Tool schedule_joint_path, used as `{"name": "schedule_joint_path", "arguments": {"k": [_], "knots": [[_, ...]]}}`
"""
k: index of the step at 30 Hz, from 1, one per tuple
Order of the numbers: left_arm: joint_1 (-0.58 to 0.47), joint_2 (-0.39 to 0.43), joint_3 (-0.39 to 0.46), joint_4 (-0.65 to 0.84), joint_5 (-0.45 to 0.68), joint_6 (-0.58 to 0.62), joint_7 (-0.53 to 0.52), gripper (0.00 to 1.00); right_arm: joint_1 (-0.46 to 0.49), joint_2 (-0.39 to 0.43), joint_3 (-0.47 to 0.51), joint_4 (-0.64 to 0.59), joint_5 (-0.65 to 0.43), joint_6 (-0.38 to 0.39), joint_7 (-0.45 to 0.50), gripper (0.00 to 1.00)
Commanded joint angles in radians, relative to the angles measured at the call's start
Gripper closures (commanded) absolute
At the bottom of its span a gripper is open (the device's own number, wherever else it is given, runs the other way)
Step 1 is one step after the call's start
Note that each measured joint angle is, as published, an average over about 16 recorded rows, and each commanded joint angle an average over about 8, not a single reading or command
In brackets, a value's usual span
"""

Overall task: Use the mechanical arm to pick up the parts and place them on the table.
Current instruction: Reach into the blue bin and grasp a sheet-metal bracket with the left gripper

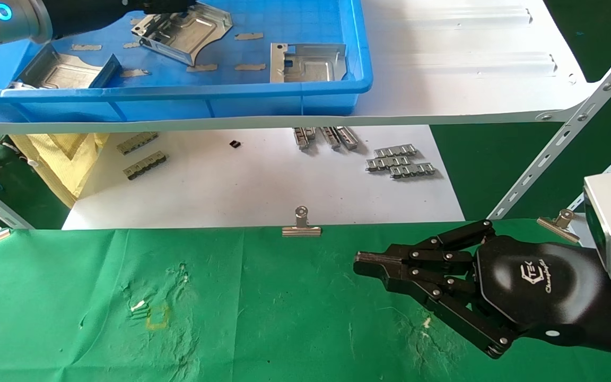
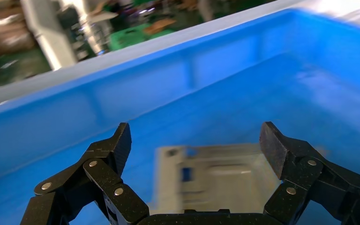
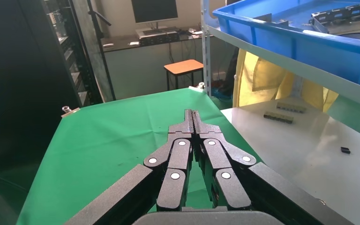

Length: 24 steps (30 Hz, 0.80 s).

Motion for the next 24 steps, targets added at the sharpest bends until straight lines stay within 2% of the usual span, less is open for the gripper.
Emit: {"name": "schedule_joint_path", "arguments": {"k": [1,3,4,24], "knots": [[-0.024,0.021,0.008,0.059,0.016,-0.041,0.002,0.67,0.0,0.0,0.0,0.0,0.0,0.0,0.0,1.0],[-0.036,0.024,0.016,0.083,0.028,-0.047,0.005,0.92,0.0,0.0,0.0,0.0,0.0,0.0,0.0,1.0],[-0.041,0.025,0.02,0.093,0.033,-0.048,0.007,1.0,0.0,0.0,0.0,0.0,0.0,0.0,0.0,1.0],[-0.083,0.024,0.054,0.157,0.083,-0.028,0.041,1.0,0.0,0.0,0.0,0.0,0.0,0.0,0.0,1.0]]}}
